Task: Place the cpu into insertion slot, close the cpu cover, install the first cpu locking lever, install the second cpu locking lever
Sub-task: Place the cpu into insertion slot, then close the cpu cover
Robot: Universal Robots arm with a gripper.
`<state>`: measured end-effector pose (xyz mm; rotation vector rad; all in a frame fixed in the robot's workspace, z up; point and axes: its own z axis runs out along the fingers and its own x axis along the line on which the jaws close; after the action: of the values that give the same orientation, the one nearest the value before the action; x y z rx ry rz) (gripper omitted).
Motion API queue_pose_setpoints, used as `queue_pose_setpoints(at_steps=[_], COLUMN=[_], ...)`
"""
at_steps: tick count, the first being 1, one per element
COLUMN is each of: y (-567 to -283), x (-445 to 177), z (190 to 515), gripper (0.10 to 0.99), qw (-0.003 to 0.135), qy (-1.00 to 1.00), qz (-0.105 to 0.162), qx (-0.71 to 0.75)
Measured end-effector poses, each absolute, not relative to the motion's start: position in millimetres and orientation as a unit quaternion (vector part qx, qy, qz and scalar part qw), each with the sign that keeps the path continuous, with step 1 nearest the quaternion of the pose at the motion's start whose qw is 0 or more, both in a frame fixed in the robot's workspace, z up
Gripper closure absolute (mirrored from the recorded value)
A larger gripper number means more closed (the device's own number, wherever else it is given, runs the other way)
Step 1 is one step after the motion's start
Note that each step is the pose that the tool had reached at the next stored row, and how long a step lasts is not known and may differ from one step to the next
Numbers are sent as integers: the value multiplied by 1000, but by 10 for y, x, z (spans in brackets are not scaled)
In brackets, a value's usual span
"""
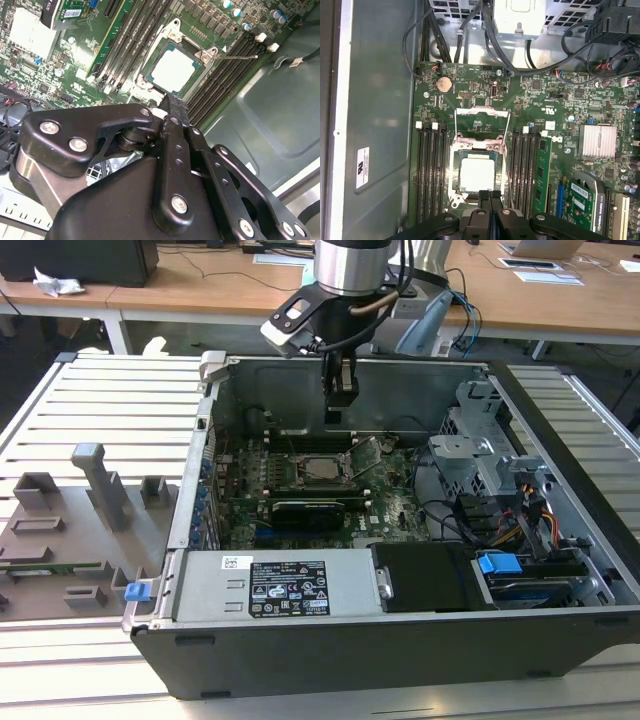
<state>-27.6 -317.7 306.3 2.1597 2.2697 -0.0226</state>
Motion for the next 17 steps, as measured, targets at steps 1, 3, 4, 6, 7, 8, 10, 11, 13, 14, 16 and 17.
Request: queue_pose_setpoints(at_steps=[1, 3, 4, 6, 7, 8, 10, 11, 13, 14, 16, 17], y=[-3177, -3177, -3177, -3177, -3177, -3177, -3177, -3177, -3177, -3177, -3177, -3177], x=[-276, -276, -276, -276, -276, -276, -276, -276, -272, -244, -198, -166], z=[3064, 3064, 3065, 3065, 3065, 3065, 3065, 3065, 3066, 3067, 3066, 3066], gripper=[980, 980, 980, 980, 980, 980, 980, 980, 980, 980, 980, 980], qw=[4, 4, 4, 4, 4, 4, 4, 4, 4, 4, 5, 5], qy=[724, 724, 724, 724, 724, 724, 724, 724, 724, 724, 724, 724], qz=[-7, -7, -7, -7, -7, -7, -7, -7, -7, -7, -8, -8], qx=[689, 689, 689, 689, 689, 689, 689, 689, 689, 689, 689, 689])
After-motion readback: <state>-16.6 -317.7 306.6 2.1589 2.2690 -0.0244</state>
